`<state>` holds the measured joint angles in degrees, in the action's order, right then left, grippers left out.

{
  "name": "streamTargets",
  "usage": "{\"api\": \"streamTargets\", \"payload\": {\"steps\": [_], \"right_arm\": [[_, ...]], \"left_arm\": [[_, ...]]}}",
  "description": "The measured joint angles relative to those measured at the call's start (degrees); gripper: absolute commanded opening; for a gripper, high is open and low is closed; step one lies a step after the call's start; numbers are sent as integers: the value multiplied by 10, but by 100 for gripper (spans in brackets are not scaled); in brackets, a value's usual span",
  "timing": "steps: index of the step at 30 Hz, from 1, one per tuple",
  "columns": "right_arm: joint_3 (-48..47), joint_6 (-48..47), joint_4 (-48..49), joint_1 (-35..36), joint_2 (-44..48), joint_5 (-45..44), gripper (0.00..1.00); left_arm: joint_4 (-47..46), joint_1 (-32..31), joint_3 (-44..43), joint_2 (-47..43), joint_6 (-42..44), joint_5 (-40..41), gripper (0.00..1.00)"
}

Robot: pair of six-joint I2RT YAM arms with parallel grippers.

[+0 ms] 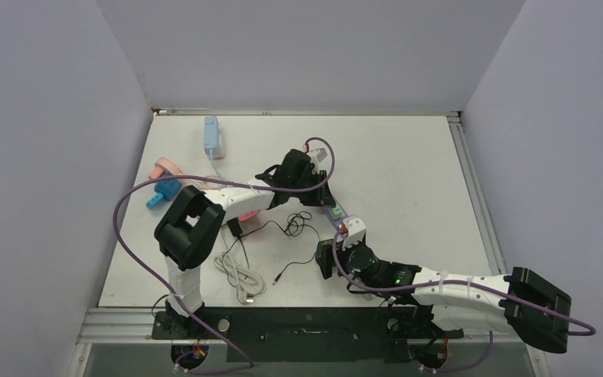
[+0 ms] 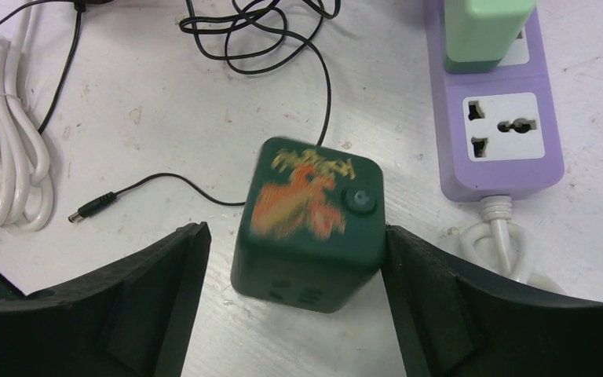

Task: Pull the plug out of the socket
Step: Place the plug at the center of the board.

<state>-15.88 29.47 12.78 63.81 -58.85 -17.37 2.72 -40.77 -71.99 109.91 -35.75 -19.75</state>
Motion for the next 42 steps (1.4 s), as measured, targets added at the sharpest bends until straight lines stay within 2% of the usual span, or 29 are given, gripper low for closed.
{"api": "streamTargets", "payload": {"steps": [7, 13, 15, 23, 25, 32, 36, 42], "right_arm": [[0, 0, -3, 0, 10, -9, 100], [-8, -15, -30, 0, 43, -35, 91], [-20, -28, -39, 0, 50, -53, 90], [-92, -113, -26, -31, 49, -148, 90], [-94, -141, 7, -57, 37, -154, 90], [-68, -169, 123, -180, -13, -129, 90], [-55, -176, 156, -190, -48, -88, 98], [-53, -188, 172, -194, -104, -15, 91]], "left_arm": [[0, 0, 0, 0, 0, 0, 24], [1, 0, 0, 0, 0, 0, 30], [3, 0, 0, 0, 2, -1, 37], [47, -4, -6, 0, 47, -1, 82], [61, -2, -7, -3, 59, -5, 87], [88, 33, 5, -43, 67, -23, 91], [88, 73, 18, -94, 64, -18, 91], [91, 92, 20, -122, 75, 11, 91]]}}
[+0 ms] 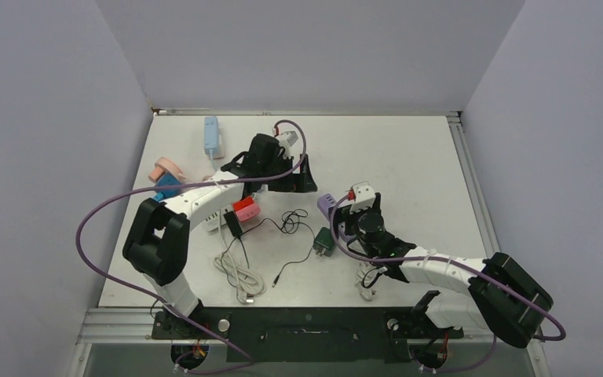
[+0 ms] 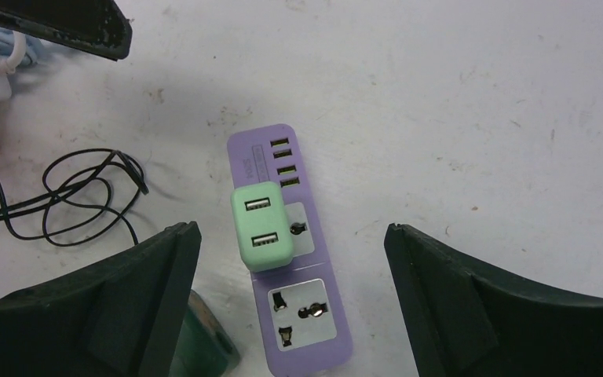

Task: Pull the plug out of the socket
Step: Place the plug at the center of the board, then remove the plug from the socket.

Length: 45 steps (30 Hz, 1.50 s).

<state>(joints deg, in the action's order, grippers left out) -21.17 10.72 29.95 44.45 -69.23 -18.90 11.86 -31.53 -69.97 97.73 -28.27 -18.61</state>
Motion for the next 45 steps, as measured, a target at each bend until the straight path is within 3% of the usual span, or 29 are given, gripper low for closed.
{"api": "streamTargets", "payload": {"steps": [5, 12, 19, 24, 31, 35, 45], "right_arm": [[0, -4, 3, -10, -30, 37, 86], [-13, -7, 7, -32, -65, 81, 66], [-32, -7, 4, -40, -99, 116, 53], [-48, -7, 4, -44, -122, 135, 36], [-52, -9, 4, -44, -130, 141, 15], [-52, -9, 4, -44, -130, 144, 6], [-52, -9, 5, -44, -129, 154, 5]], "left_arm": [[11, -11, 0, 16, 5, 4, 91], [18, -18, 0, 47, 2, 3, 91], [18, -22, 0, 57, 0, 3, 91], [18, -23, 0, 68, 0, 0, 91], [17, -26, -5, 81, -2, -1, 70], [17, -26, -28, 109, 1, 2, 66], [16, -26, -34, 136, 0, 2, 56]]}}
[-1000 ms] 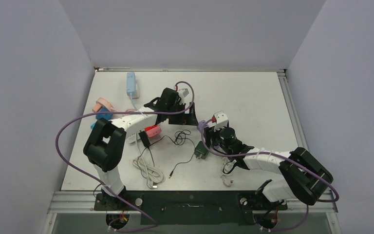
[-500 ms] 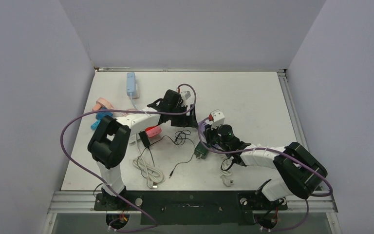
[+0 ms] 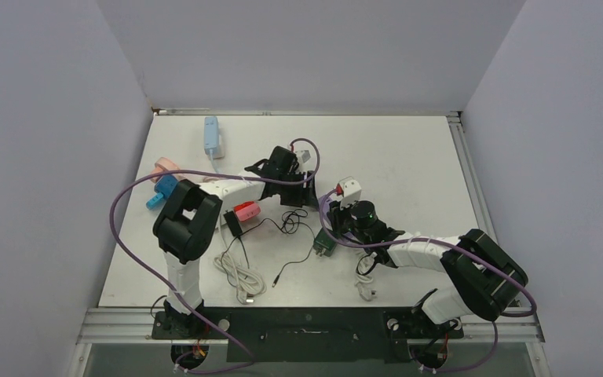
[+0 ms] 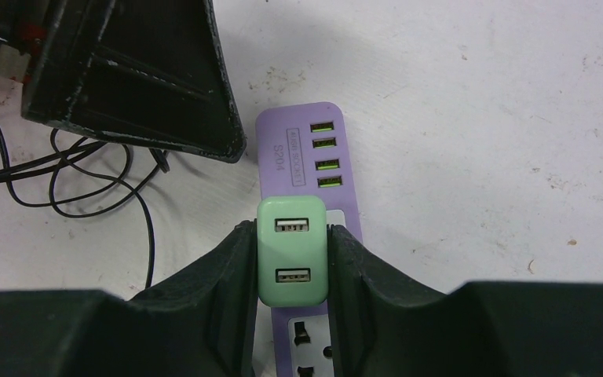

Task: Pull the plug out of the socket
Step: Remove the plug from the socket.

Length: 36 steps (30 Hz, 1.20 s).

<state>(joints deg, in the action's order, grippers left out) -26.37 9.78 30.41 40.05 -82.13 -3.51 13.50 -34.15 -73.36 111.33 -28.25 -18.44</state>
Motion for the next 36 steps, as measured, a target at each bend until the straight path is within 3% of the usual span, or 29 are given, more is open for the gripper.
{"api": "streamTargets", "payload": {"steps": [22, 36], "right_arm": [[0, -8, 0, 17, 0, 8, 5], [0, -16, 0, 23, 0, 8, 5]], "left_arm": [[-29, 0, 0, 23, -10, -38, 52], [-34, -5, -2, 38, -12, -46, 40]]}}
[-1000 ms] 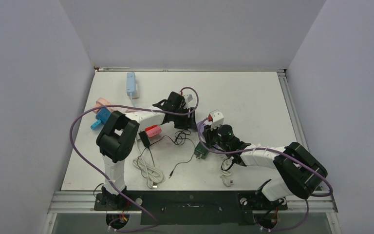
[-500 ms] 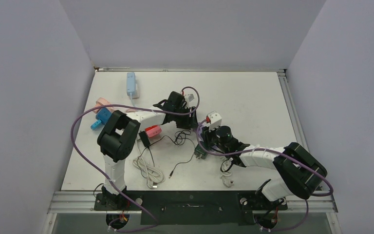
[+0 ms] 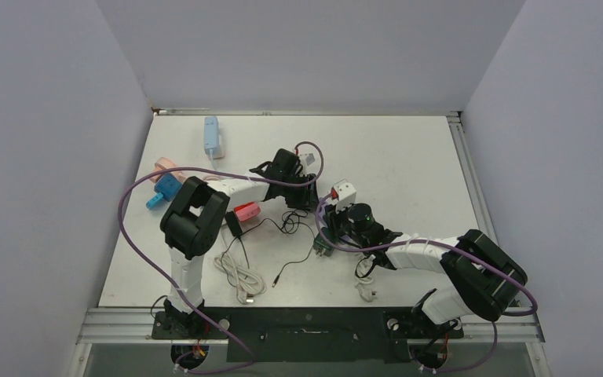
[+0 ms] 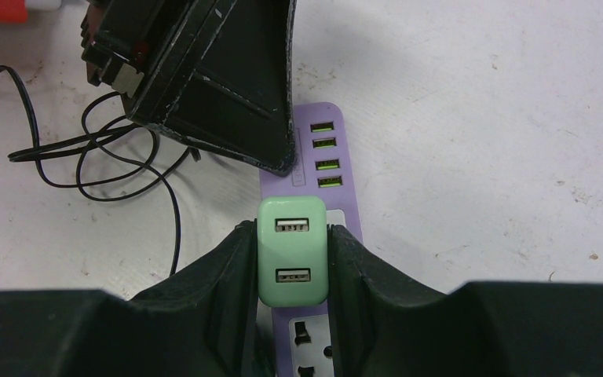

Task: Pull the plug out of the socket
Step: Remove the plug from the socket.

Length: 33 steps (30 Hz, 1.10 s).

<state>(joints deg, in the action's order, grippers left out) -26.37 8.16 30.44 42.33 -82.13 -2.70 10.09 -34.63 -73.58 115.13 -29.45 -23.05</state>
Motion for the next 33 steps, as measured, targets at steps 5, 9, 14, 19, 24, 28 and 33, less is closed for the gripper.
{"api": "streamTargets", "payload": {"steps": [5, 9, 14, 19, 24, 28, 33], "right_arm": [[0, -1, 0, 0, 0, -6, 5], [0, -1, 0, 0, 0, -12, 5], [0, 0, -1, 0, 1, -14, 5], [1, 5, -1, -4, 1, -13, 5], [1, 17, -1, -16, 1, -3, 5], [1, 31, 0, -30, 1, 12, 5], [1, 49, 0, -51, 1, 41, 5]], "left_arm": [[4, -2, -10, 4, 1, 4, 34], [7, -3, -21, 9, 1, 7, 31], [14, -6, -28, 11, 2, 15, 31], [19, -9, -34, 14, 2, 21, 30], [19, -11, -41, 19, 3, 23, 30], [19, -14, -45, 20, 6, 27, 30], [22, -17, -49, 21, 11, 33, 30]]}}
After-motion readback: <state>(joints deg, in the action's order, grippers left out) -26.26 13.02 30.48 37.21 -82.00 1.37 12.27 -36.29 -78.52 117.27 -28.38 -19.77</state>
